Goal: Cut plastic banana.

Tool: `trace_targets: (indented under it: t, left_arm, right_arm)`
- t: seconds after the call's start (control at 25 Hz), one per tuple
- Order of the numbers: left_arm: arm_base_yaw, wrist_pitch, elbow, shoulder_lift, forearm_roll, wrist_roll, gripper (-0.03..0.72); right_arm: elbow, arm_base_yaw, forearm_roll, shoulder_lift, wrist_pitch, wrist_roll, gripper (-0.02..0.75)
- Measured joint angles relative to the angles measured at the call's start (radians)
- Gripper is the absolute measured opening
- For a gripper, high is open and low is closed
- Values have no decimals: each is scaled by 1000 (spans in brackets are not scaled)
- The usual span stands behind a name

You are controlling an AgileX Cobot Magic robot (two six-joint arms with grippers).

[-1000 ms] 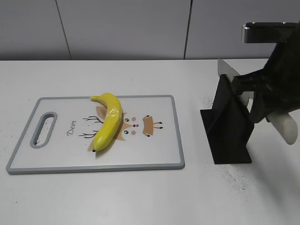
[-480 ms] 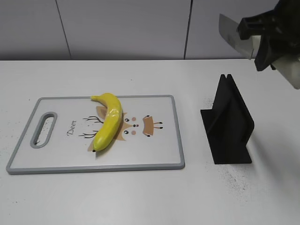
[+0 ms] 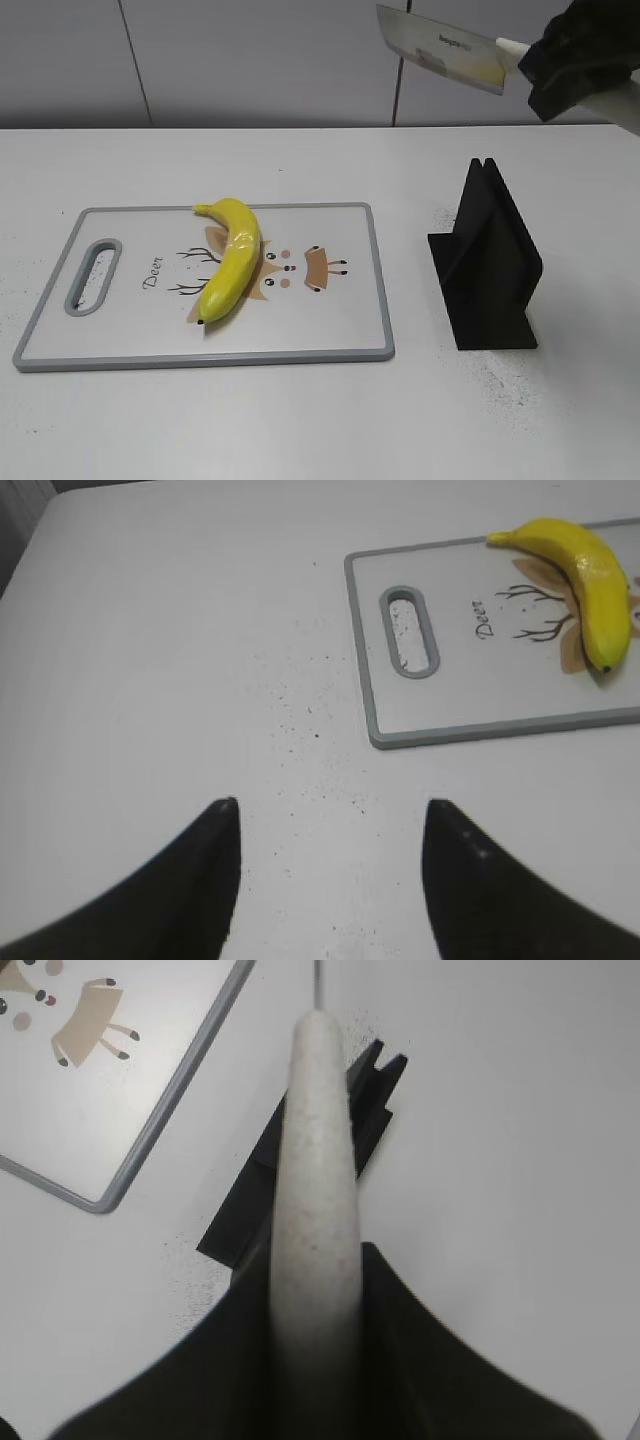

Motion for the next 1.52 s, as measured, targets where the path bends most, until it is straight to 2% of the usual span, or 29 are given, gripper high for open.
trace_targets:
  t: [0.16,0.32,0.48,0.68,0.84,1.2,1.52]
  left_arm:
    - [0,-98,-32,113,-53,73,591]
    - [0,-216,-69,265,-143,210,598]
    - [0,-259,-144,461,-246,434,598]
    - [0,-266,-277,725,-376,734,592]
    - [-31,-267,-410,925,-452,936,586]
    - [-224,-231,-663,1312,-470,1159,585]
    - [-257,-150,-783,1536,-466,1251,585]
  right_arm:
    - [-43,0,26,50,-7,-193,160]
    - [-97,0,121,109,25,-467,160]
    - [-159,0,185,171,80,-672,160]
    - [-242,0,224,269,96,-806,160]
    - [-292,0,257,335,95,-959,160]
    - [-341,0,409,447,92,-1205,160]
    - [-345,0,490,505,10,-1262,160]
